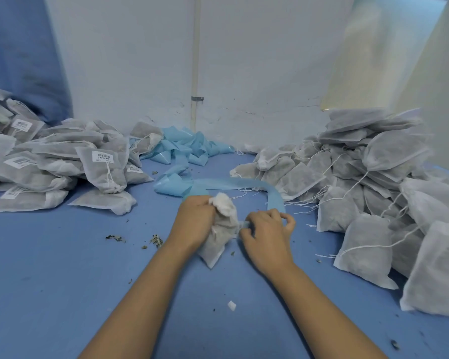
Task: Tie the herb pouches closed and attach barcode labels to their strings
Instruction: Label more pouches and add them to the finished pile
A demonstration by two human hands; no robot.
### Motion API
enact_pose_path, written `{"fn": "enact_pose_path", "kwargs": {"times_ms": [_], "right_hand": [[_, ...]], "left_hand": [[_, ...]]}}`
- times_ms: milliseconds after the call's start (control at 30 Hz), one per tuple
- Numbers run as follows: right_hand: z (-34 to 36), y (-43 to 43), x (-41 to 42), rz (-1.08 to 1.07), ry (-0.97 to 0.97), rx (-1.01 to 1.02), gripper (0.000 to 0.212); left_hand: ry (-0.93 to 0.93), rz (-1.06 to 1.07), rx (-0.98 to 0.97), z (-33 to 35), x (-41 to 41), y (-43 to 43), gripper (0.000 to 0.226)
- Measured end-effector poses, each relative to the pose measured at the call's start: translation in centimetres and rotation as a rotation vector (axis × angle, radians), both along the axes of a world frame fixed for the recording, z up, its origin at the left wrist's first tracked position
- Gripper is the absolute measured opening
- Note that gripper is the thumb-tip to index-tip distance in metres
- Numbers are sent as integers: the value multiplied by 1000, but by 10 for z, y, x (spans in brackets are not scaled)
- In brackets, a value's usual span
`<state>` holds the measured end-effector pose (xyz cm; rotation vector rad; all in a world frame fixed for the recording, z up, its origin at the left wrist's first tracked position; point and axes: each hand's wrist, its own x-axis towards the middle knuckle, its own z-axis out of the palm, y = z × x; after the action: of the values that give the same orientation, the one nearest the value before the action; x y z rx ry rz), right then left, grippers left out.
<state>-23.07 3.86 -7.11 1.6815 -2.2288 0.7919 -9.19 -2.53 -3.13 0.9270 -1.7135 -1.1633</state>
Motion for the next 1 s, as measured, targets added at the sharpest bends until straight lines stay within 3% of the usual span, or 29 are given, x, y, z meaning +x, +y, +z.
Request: {"fn": "enact_pose_path", "kwargs": {"times_ms": [133,267,367,433,533,767,867,1000], "right_hand": [[0,1,-9,-112,-53,-56,13],[1,0,-4,-154,-36,-225,22],[5,2,-1,4,-194,-380,22],[4,2,2,139,-398,-295,18],[2,1,2,237,-553,-137,27],[6,0,-2,308,-936,-133,15],[6,-1,-3,325,-1024,-156,10],[6,-1,-3,354,-1077,-167,13]], "left_hand": [[-168,8,-103,-18,2,-7,23],[-139,33,-110,-22,2,-10,27],[-40,-32,-31,-23,3,-11,17],[28,-84,10,-22,5,-8,11],[103,-142,88,-19,8,-5,11],[86,-144,108,-22,7,-6,28],[101,-150,115,-20,7,-4,12],[109,-147,123,-22,6,-5,20]]}}
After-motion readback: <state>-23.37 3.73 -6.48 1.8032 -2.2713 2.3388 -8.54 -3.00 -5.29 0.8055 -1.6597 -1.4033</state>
